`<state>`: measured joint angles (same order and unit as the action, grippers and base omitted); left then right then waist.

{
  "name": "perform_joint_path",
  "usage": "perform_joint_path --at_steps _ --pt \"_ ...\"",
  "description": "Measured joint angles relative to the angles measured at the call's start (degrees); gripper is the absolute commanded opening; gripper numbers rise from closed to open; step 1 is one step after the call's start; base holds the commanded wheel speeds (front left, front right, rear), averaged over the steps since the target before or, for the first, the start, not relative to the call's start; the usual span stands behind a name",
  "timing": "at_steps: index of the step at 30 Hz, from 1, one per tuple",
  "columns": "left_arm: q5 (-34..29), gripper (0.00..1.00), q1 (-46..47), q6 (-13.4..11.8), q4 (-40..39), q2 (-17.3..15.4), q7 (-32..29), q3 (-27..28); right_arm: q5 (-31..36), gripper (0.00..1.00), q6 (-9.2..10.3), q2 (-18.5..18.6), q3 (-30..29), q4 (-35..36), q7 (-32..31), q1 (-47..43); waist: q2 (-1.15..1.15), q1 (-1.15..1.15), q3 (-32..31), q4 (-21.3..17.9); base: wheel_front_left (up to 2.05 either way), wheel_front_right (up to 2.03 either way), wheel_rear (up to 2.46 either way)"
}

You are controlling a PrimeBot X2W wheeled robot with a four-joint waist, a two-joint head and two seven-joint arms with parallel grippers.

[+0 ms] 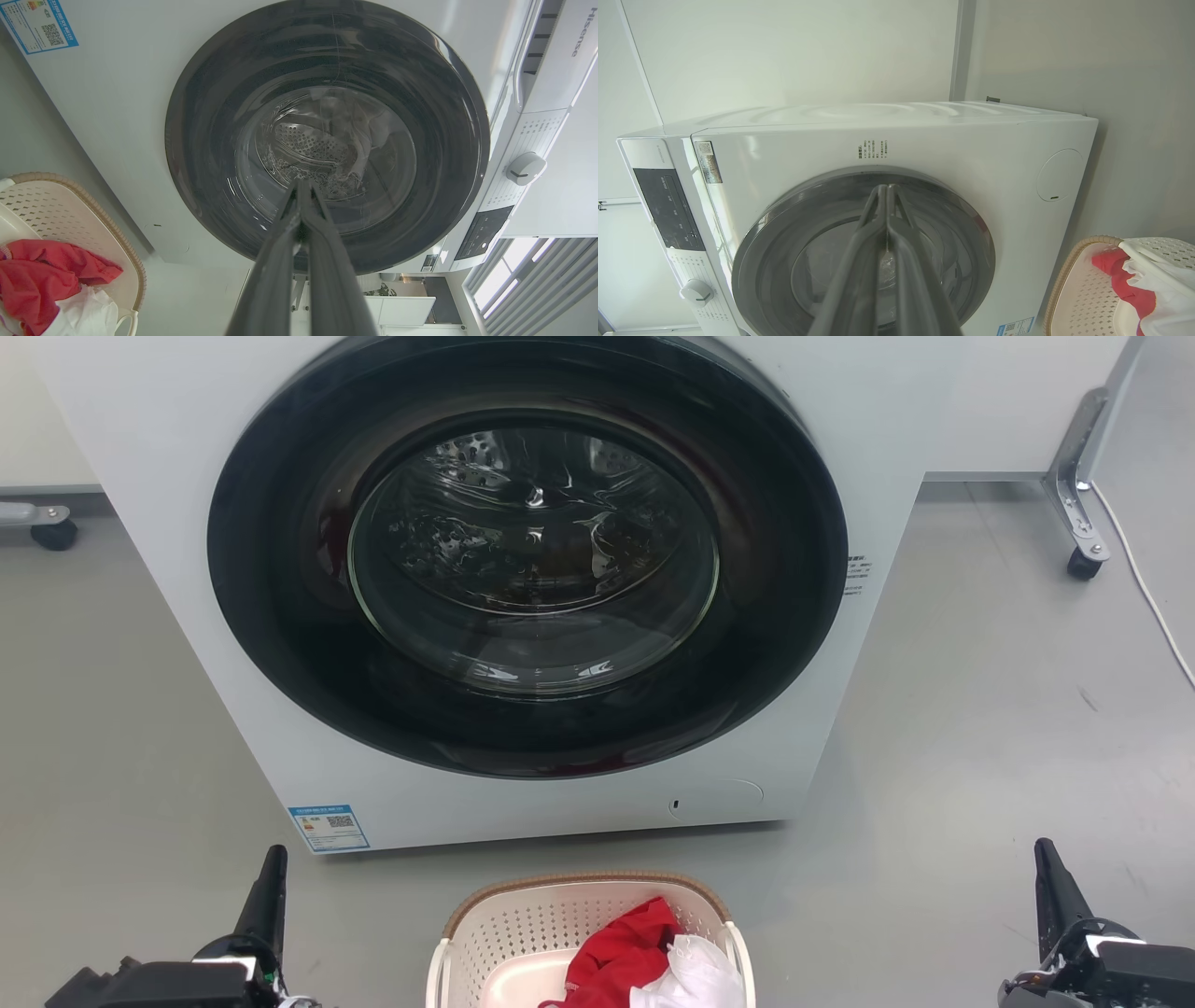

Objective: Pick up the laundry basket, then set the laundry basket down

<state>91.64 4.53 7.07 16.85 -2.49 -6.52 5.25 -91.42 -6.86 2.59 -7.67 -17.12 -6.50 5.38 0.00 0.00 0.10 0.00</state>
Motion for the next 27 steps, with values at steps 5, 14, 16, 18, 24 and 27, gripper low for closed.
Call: perform_joint_path --at_steps 5,14,16,18,24,27 --pt "0.00 0.00 0.00 0.00 0.03 0.00 0.00 0.00 0.00 0.00 -0.03 -0.02 0.00 0.00 0.00 0.00 0.00 0.00 0.00 0.00 0.00 0.00 0.00" --pt "0.01 0.00 0.00 0.00 0.05 0.00 0.00 0.00 -0.01 0.00 -0.03 -0.03 0.01 0.00 0.00 0.00 0.00 0.00 0.00 0.00 0.00 0.00 0.00" --pt "0.01 0.00 0.00 0.00 0.05 0.00 0.00 0.00 -0.01 0.00 -0.03 -0.03 0.01 0.00 0.00 0.00 0.00 0.00 0.00 0.00 0.00 0.00 0.00" --pt "0.02 0.00 0.00 0.00 0.07 0.00 0.00 0.00 -0.01 0.00 -0.03 -0.03 0.01 0.00 0.00 0.00 0.00 0.00 0.00 0.00 0.00 0.00 0.00" --pt "0.05 0.00 0.00 0.00 0.07 0.00 0.00 0.00 -0.01 0.00 -0.03 -0.03 0.01 0.00 0.00 0.00 0.00 0.00 0.00 0.00 0.00 0.00 0.00" --pt "0.05 0.00 0.00 0.00 0.08 0.00 0.00 0.00 -0.02 0.00 -0.03 -0.03 0.01 0.00 0.01 0.00 0.00 0.00 0.00 0.00 0.00 0.00 0.00"
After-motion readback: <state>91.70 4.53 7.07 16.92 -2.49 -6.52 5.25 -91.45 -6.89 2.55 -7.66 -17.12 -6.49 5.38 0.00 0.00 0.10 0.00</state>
